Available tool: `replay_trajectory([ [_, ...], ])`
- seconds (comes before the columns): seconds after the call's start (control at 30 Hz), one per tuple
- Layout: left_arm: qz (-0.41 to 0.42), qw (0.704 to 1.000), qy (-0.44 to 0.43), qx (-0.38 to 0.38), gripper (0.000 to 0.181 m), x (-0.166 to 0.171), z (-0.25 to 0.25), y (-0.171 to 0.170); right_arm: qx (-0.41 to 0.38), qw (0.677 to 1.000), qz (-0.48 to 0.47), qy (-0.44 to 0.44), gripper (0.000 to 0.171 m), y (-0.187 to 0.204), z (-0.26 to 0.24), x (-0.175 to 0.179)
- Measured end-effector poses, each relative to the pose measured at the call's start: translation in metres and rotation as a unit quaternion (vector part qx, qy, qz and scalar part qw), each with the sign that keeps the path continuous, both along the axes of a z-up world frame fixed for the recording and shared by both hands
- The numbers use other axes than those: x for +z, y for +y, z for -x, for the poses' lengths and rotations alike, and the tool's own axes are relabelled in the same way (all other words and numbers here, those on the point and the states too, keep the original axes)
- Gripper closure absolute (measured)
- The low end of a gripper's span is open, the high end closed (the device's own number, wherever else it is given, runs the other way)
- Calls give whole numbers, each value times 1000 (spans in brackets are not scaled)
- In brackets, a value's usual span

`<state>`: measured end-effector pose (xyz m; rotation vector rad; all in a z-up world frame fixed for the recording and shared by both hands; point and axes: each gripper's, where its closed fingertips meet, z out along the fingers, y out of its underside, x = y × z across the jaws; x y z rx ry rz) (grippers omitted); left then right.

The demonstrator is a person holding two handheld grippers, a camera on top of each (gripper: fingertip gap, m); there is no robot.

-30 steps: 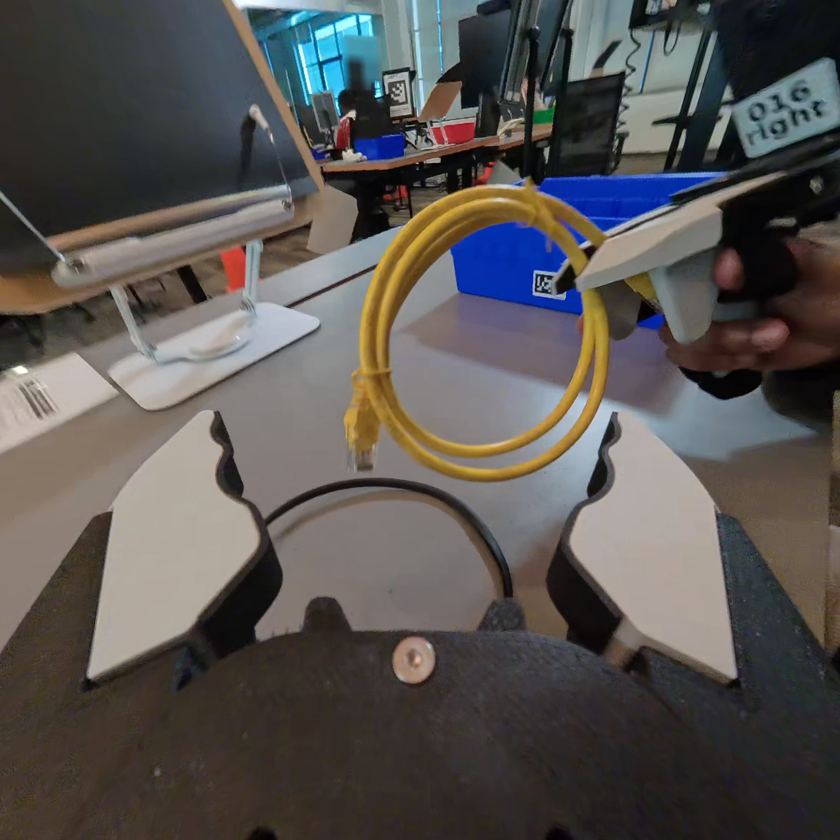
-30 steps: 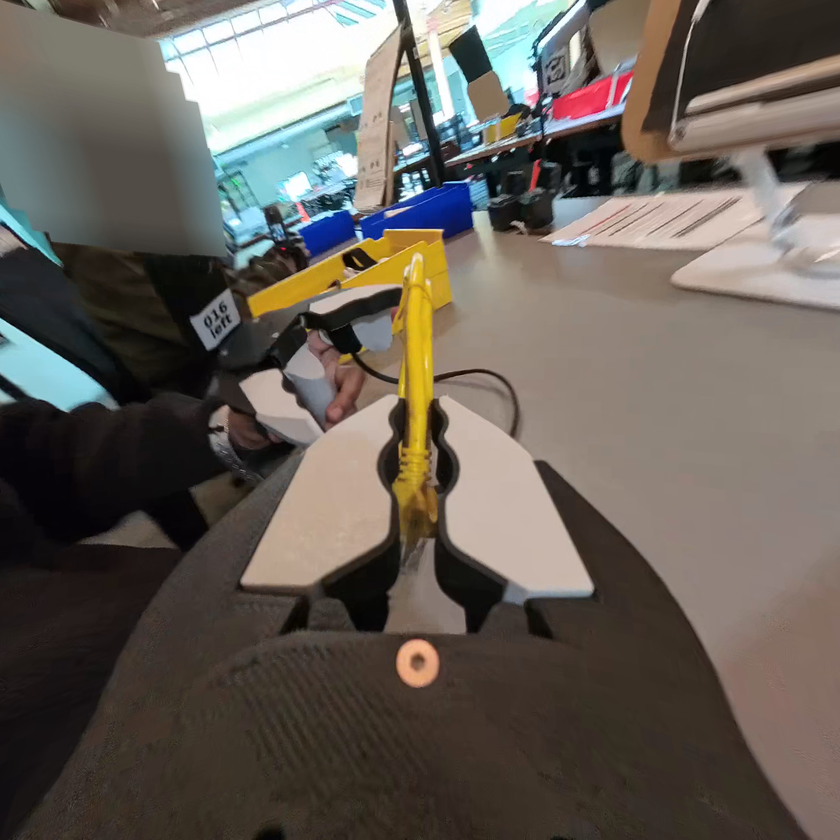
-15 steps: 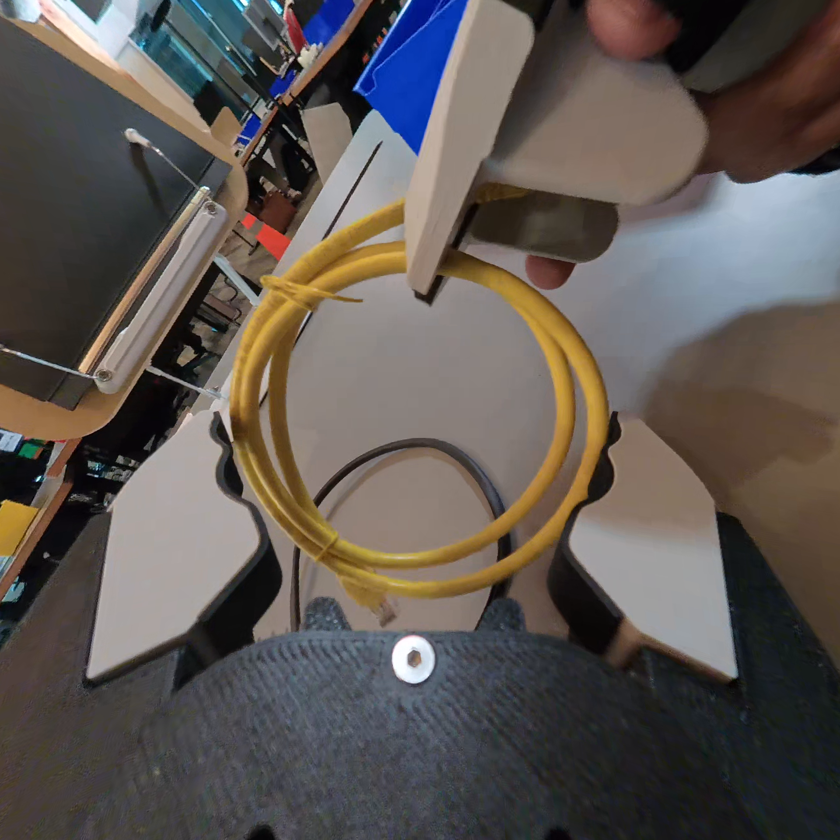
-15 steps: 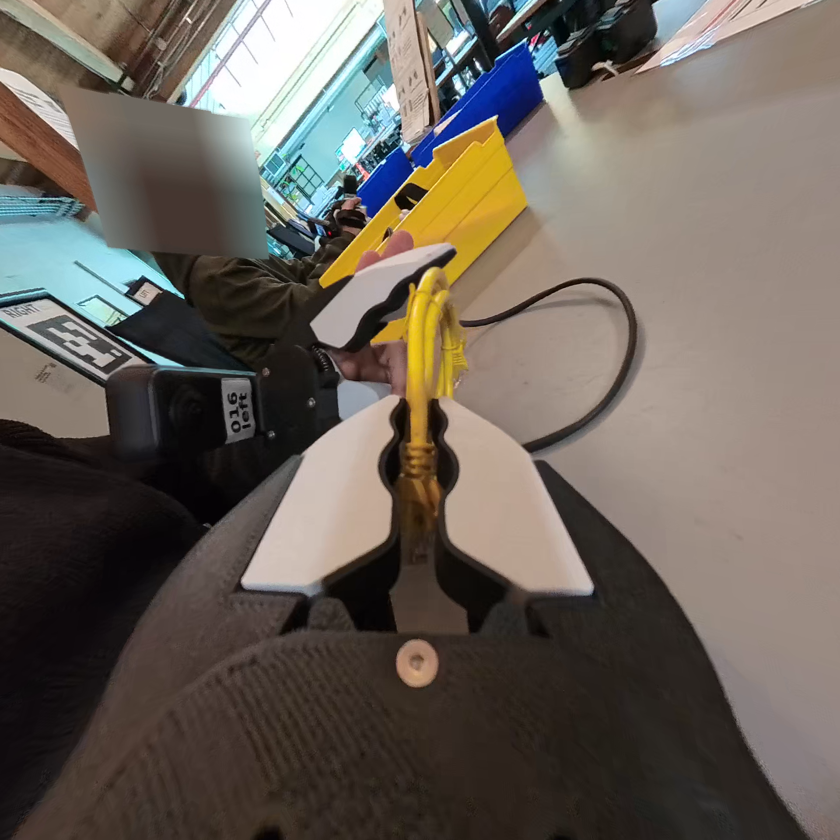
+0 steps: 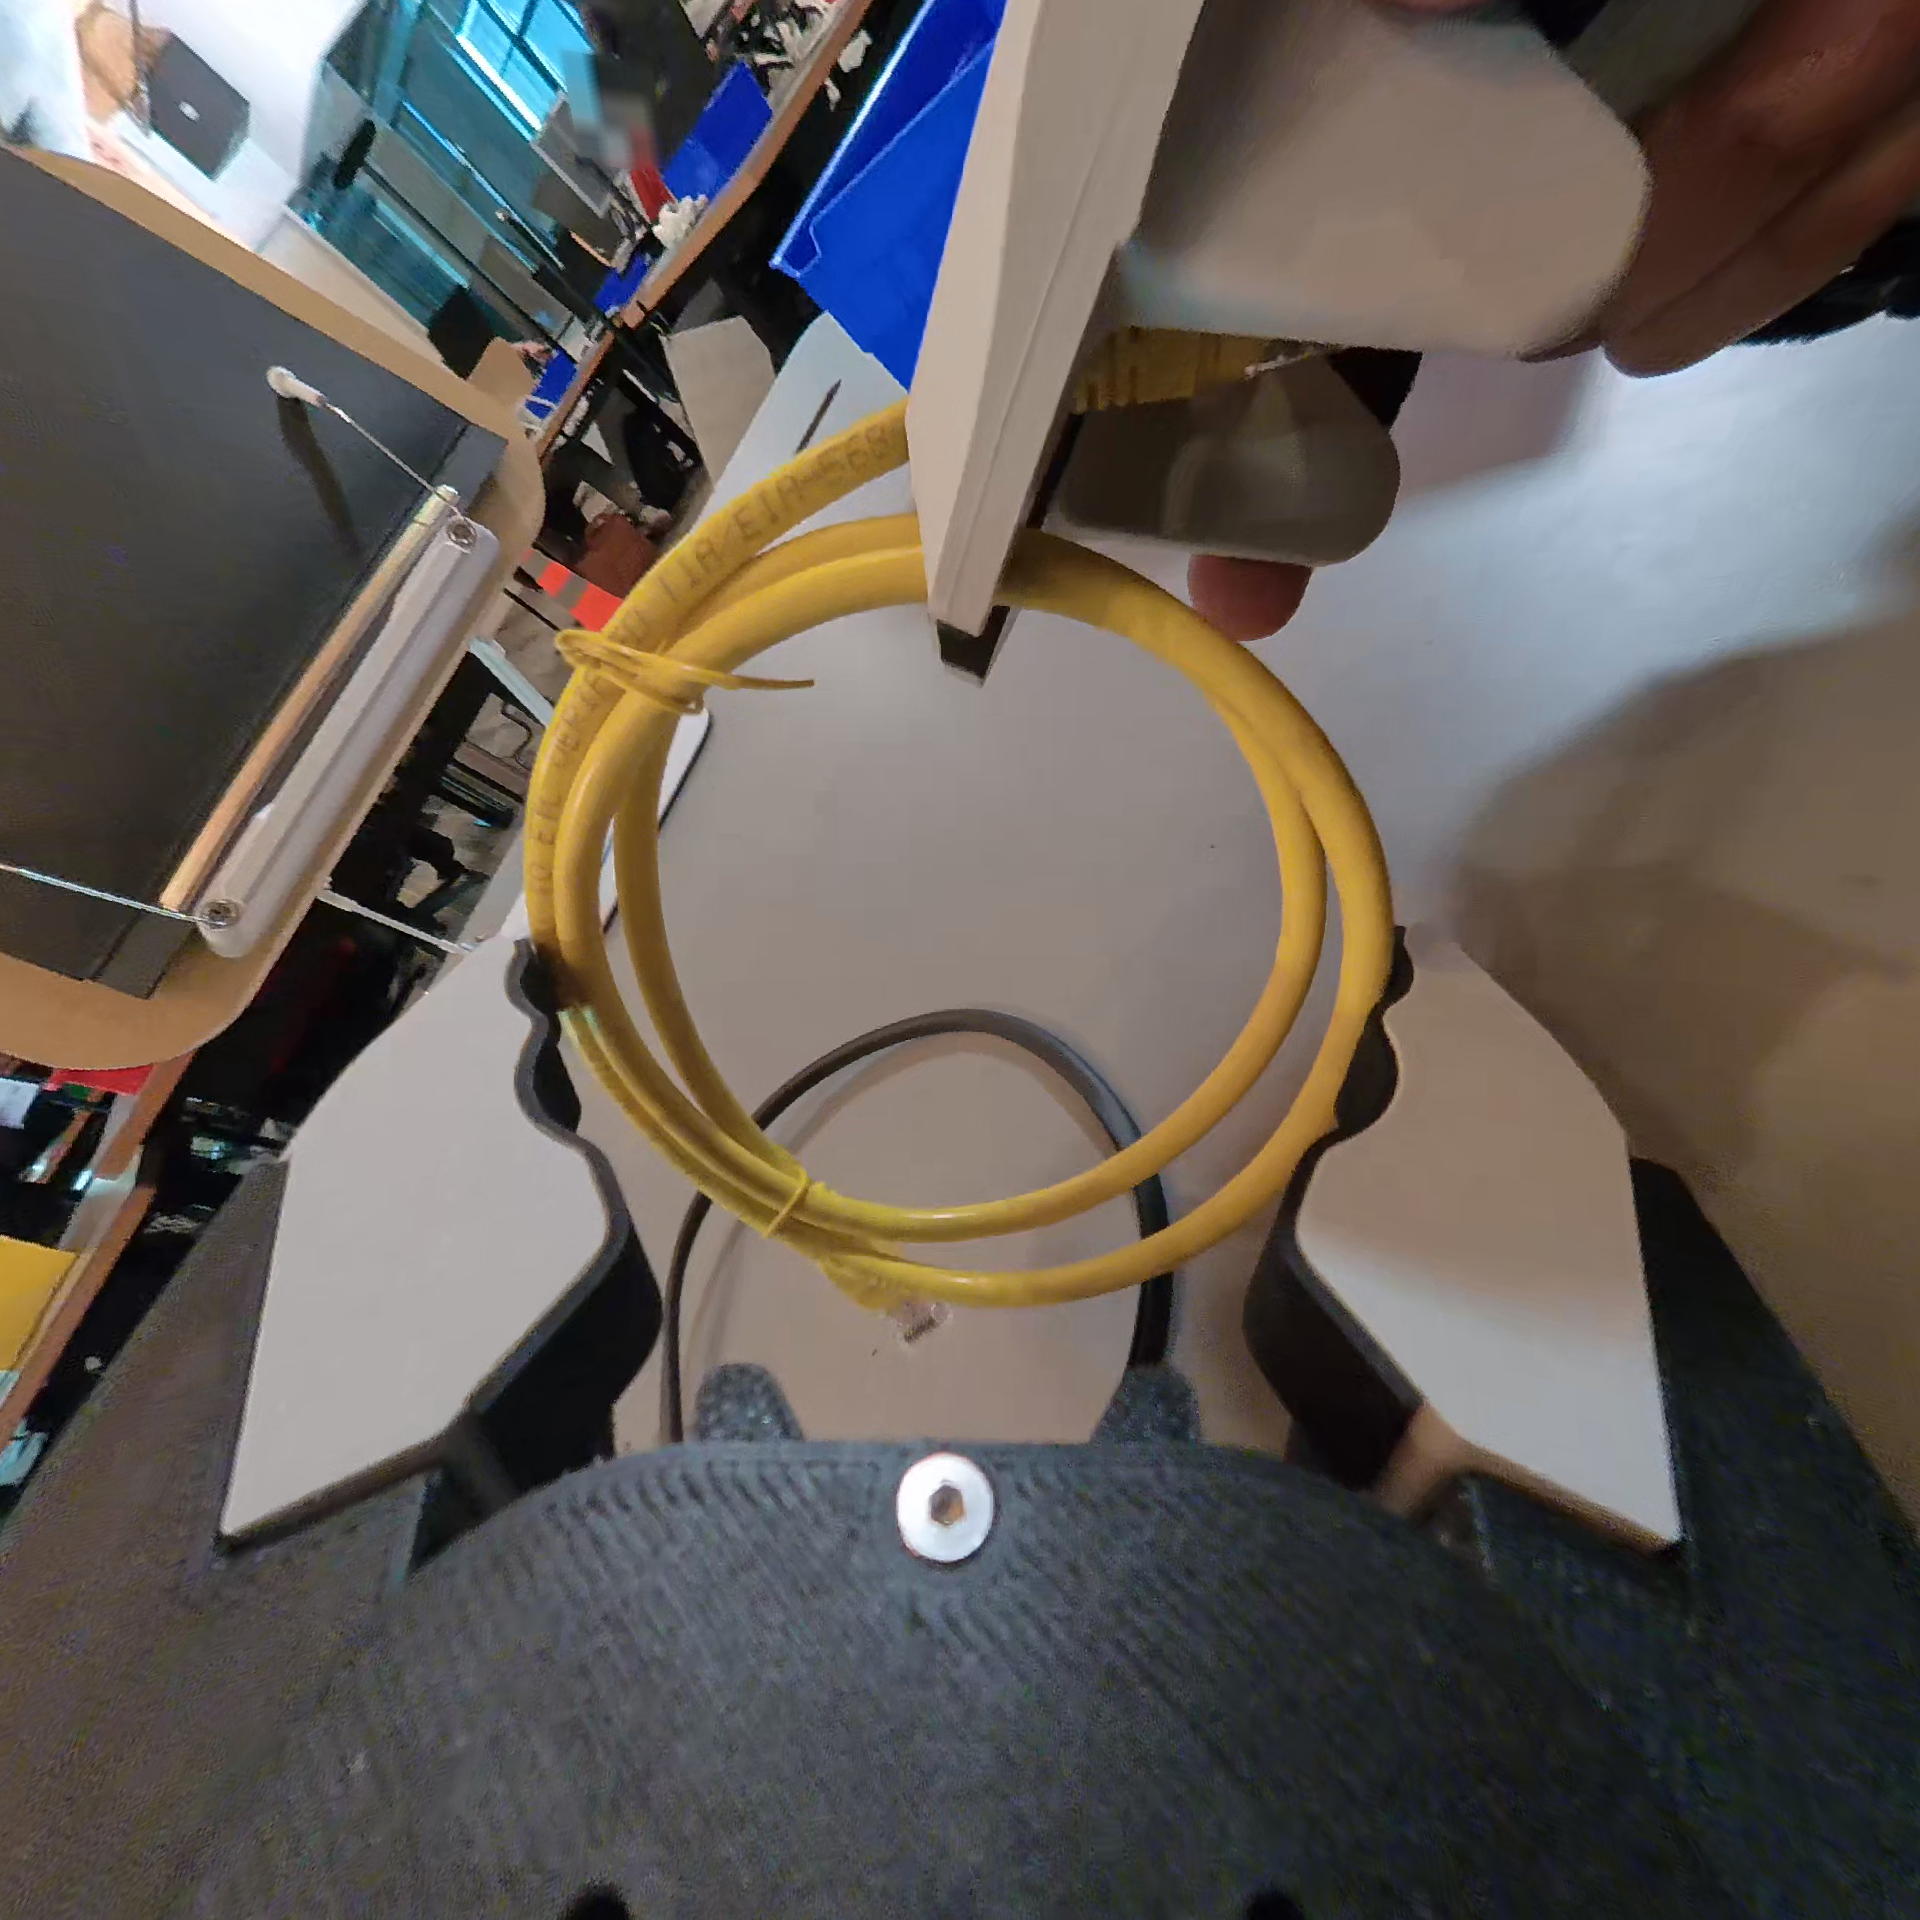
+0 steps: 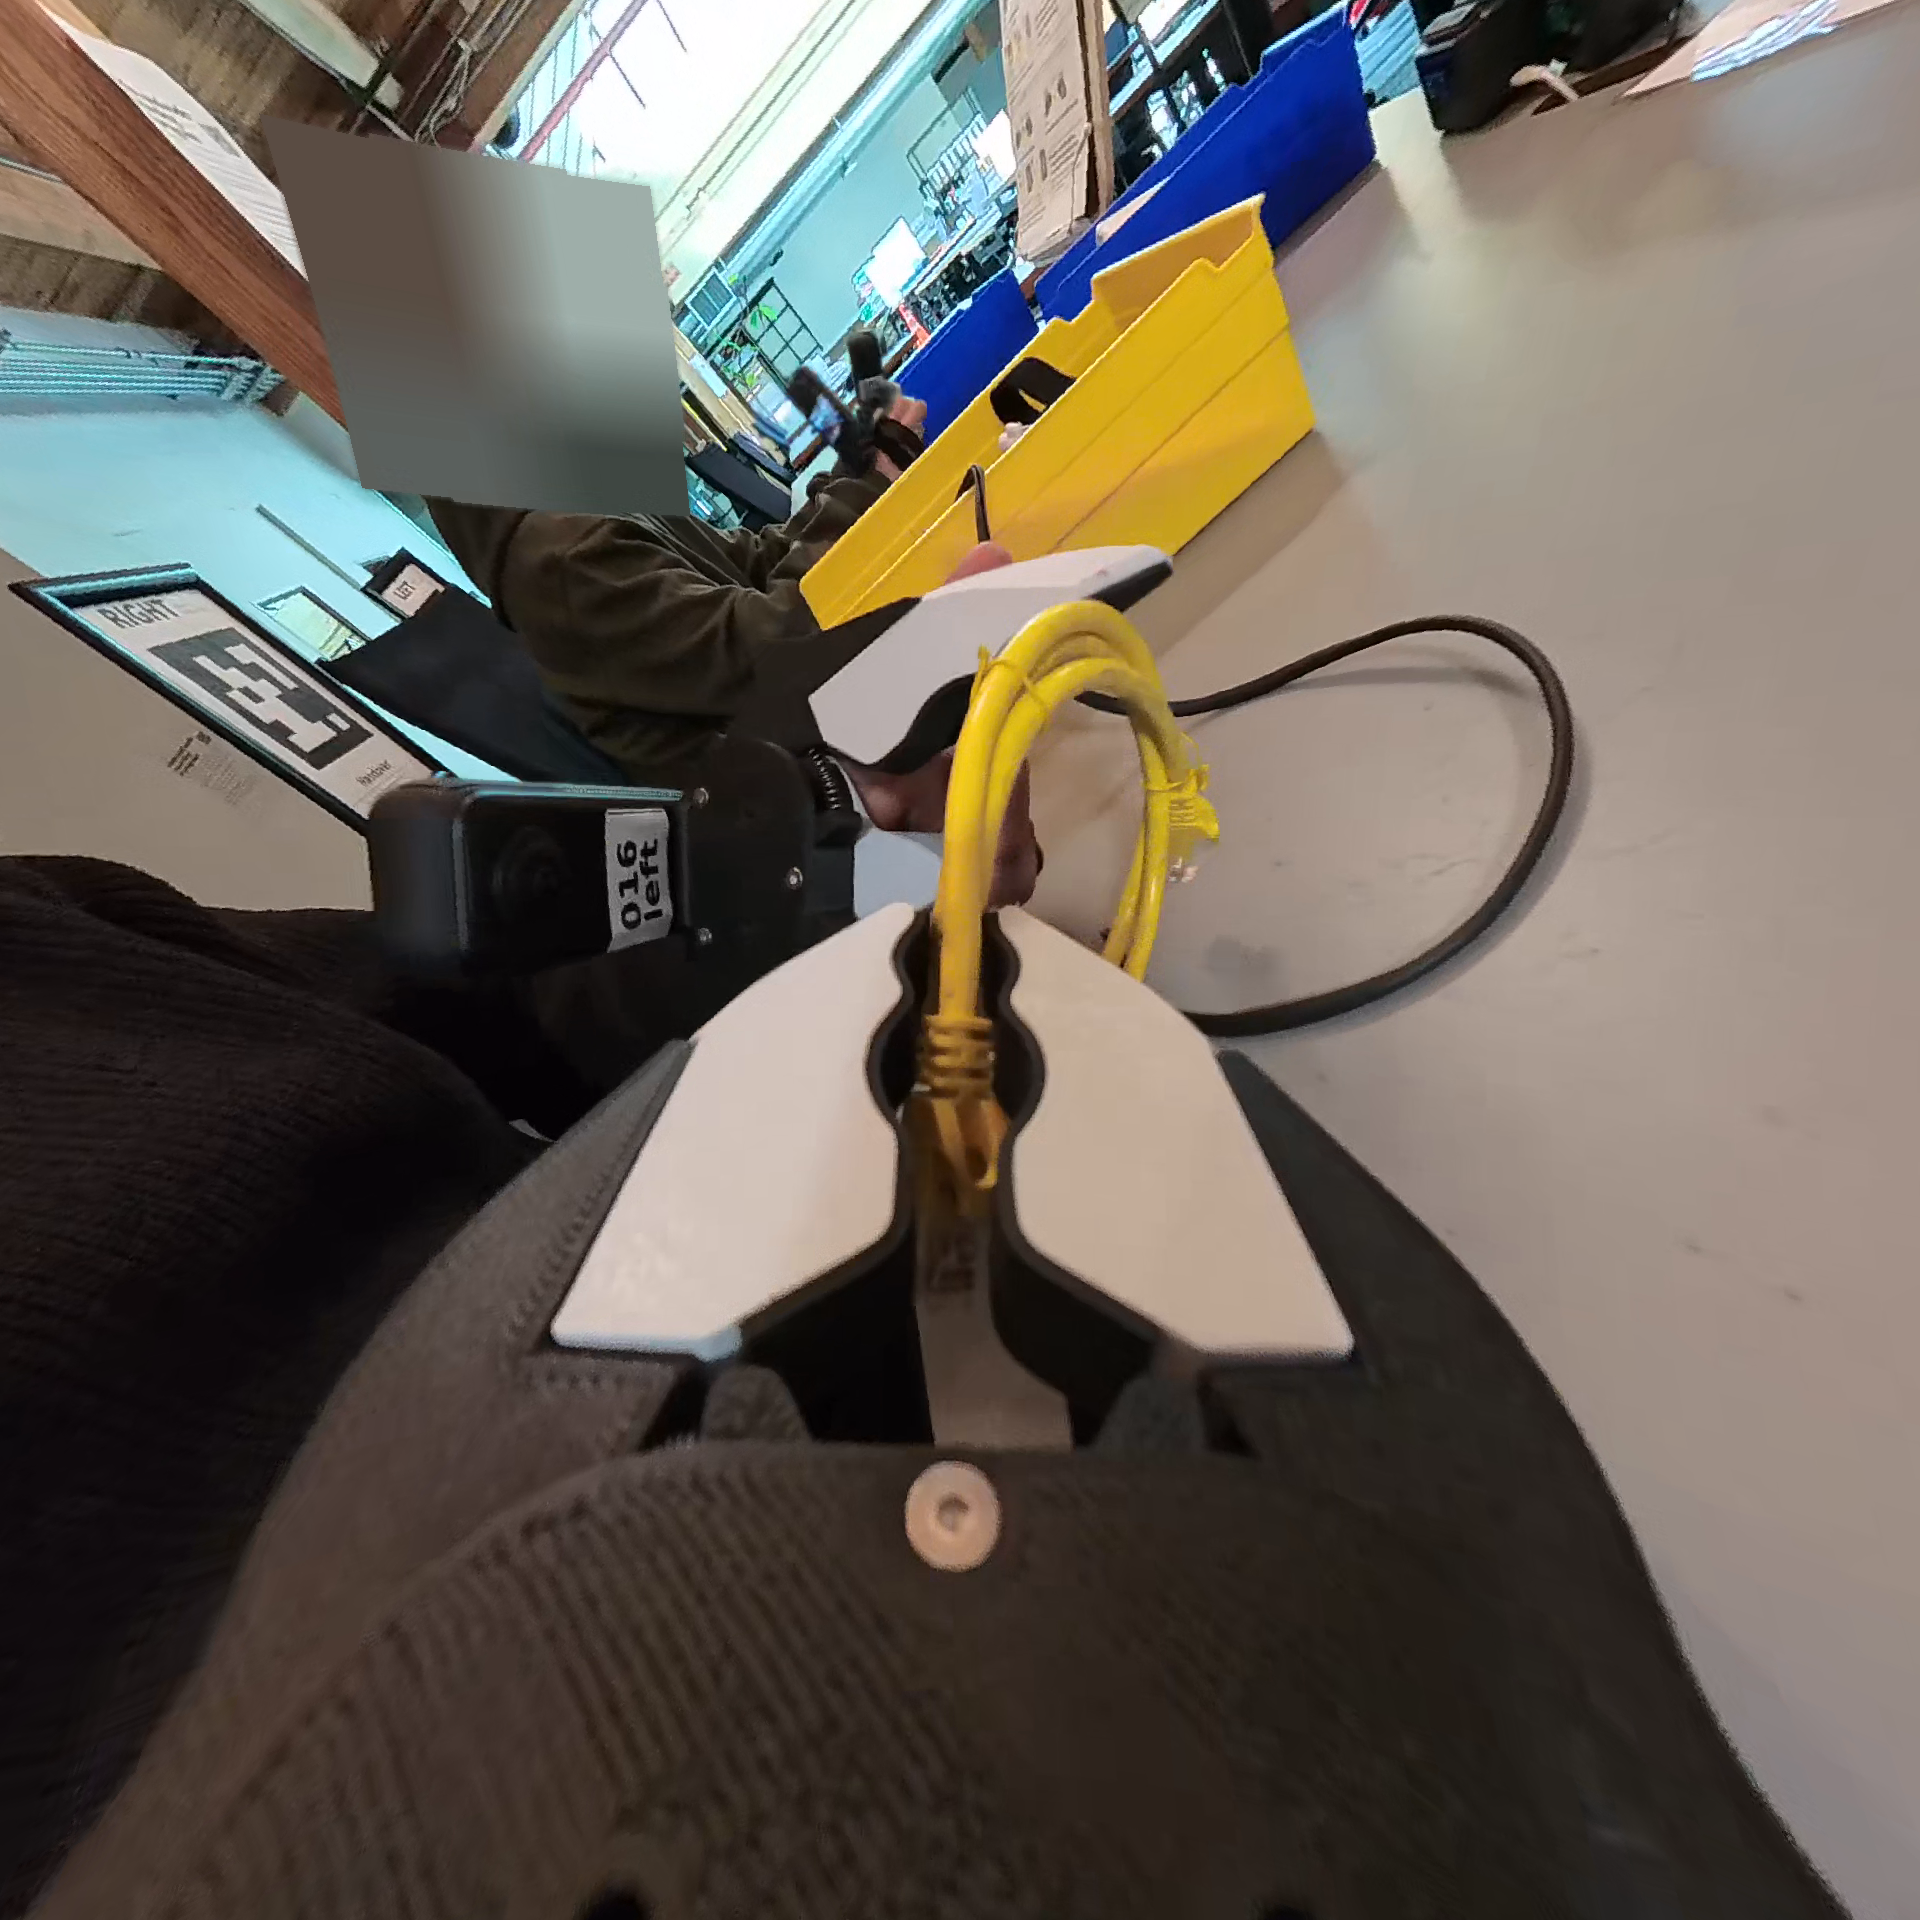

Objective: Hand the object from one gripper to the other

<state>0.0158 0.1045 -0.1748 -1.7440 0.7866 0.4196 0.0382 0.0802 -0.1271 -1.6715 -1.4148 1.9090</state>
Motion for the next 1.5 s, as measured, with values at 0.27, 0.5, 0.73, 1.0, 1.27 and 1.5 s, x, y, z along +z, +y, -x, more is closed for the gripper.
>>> replay_trajectory([
  [0.27,-37,999,-29,-3,46,17,1,-2,-15,998,23,55,135,8,-1,16],
  [0.5,-56,994,-95,7,48,30,9,-2,-49,993,0,106,113,19,-3,29],
  [0.73,-65,967,-247,-10,101,53,20,-9,-63,992,-1,108,111,27,-2,26],
  [1.0,-11,971,-237,19,104,24,32,-1,-92,991,-16,93,117,38,-1,19],
  [1.27,2,955,-295,42,105,21,39,3,-112,977,-182,15,123,53,7,-21],
  [1.5,-1,876,-472,99,109,25,80,5,-44,908,-413,-49,128,44,53,-68],
])
